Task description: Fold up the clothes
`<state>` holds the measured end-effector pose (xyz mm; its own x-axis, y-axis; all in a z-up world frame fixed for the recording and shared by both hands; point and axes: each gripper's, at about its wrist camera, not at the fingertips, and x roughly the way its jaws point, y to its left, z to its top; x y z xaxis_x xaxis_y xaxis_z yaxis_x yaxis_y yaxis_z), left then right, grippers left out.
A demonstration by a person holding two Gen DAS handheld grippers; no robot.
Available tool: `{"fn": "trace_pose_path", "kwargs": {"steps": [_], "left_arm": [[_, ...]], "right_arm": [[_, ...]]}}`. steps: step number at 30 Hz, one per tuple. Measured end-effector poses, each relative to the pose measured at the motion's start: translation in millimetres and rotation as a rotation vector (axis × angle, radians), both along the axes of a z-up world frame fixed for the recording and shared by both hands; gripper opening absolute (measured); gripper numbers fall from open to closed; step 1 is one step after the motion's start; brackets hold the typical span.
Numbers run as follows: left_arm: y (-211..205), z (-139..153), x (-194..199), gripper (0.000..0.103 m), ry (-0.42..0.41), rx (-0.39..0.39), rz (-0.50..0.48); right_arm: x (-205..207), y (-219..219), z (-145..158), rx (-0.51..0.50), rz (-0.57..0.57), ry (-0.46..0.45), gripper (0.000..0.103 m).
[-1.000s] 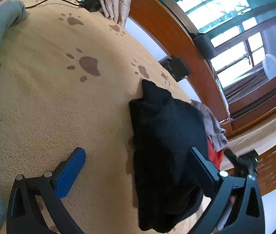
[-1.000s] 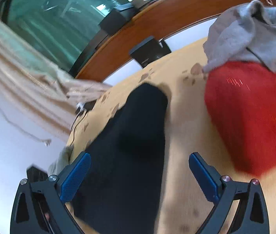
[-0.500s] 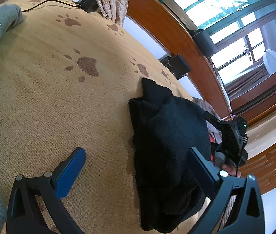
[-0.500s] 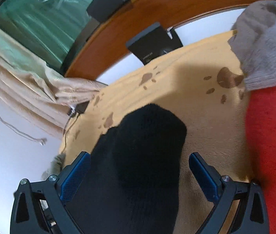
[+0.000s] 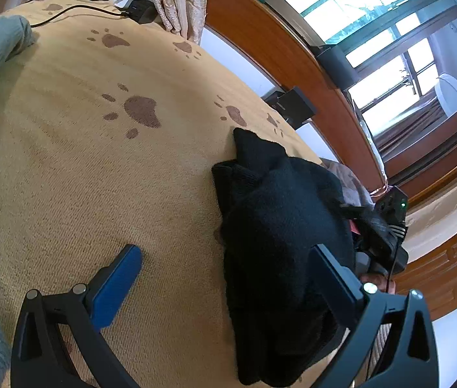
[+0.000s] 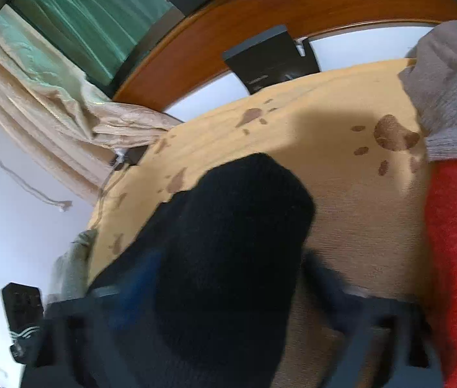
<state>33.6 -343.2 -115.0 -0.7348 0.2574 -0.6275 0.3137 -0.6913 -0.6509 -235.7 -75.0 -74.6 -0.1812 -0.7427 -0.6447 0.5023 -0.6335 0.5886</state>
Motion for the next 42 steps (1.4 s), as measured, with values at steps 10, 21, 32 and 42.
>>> {"fn": "trace_pose_path", "kwargs": {"steps": [10, 21, 32, 42], "left_arm": [[-20, -5, 2, 0.103, 0.081, 0.216, -0.037], [8, -8, -23, 0.103, 0.009, 0.409, -0.181], [26, -9, -60, 0.103, -0.125, 0.317, -0.19], [48, -2, -69, 0.103, -0.119, 0.154, -0.192]], "right_arm": [[1, 10, -5, -0.121, 0.0, -0.029, 0.036], [10, 27, 5, -0.301, 0.053, 0.028, 0.036], [12, 37, 17, -0.448, 0.095, -0.014, 0.035], [7, 42, 9, -0.44, 0.061, -0.038, 0.035]]}}
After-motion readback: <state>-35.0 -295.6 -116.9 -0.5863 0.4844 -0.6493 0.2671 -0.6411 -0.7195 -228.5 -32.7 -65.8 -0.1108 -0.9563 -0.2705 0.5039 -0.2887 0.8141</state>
